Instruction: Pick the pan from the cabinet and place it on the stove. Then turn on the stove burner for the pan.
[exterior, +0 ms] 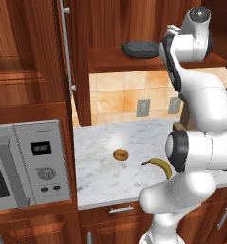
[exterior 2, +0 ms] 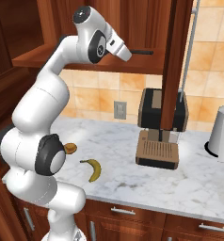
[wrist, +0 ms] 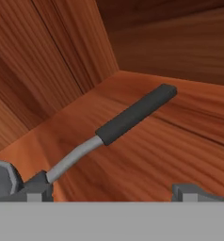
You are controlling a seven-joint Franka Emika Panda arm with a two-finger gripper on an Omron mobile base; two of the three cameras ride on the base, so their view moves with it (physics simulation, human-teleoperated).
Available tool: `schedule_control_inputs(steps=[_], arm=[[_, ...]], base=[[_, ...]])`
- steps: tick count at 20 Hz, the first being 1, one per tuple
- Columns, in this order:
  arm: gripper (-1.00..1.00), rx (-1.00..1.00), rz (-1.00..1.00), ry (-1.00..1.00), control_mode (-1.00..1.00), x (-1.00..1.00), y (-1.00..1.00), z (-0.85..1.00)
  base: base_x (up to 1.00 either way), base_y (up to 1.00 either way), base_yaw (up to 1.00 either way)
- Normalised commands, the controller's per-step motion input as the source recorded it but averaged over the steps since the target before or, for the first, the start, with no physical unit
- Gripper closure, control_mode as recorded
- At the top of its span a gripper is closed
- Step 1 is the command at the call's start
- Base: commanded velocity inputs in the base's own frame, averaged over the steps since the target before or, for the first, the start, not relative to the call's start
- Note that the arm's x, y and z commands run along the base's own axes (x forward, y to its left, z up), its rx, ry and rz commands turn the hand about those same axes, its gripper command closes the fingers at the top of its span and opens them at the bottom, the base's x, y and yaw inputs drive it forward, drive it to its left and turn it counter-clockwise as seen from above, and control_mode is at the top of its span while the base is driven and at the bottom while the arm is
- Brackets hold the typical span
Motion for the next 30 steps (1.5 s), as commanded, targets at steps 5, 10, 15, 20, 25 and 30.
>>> schedule_control_inputs(steps=[5, 10, 15, 20, 25, 30], arm=[[-1.00, 0.00, 0.00, 0.02, -1.00, 0.32, -0.11, 0.00], [-1.00, 0.00, 0.00, 0.06, -1.00, 0.26, -0.12, 0.00], [-1.00, 0.00, 0.00, 0.08, -1.00, 0.23, -0.10, 0.00], [-1.00, 0.00, 0.00, 0.05, -1.00, 0.21, -0.05, -0.01], [-1.00, 0.01, 0.00, 0.01, -1.00, 0.19, -0.02, -0.05], [-1.00, 0.00, 0.00, 0.02, -1.00, 0.06, -0.01, -0.10]], base=[[0.00, 0.00, 0.00], [0.00, 0.00, 0.00], [0.00, 0.00, 0.00], [0.00, 0.00, 0.00], [0.00, 0.00, 0.00], [0.00, 0.00, 0.00]])
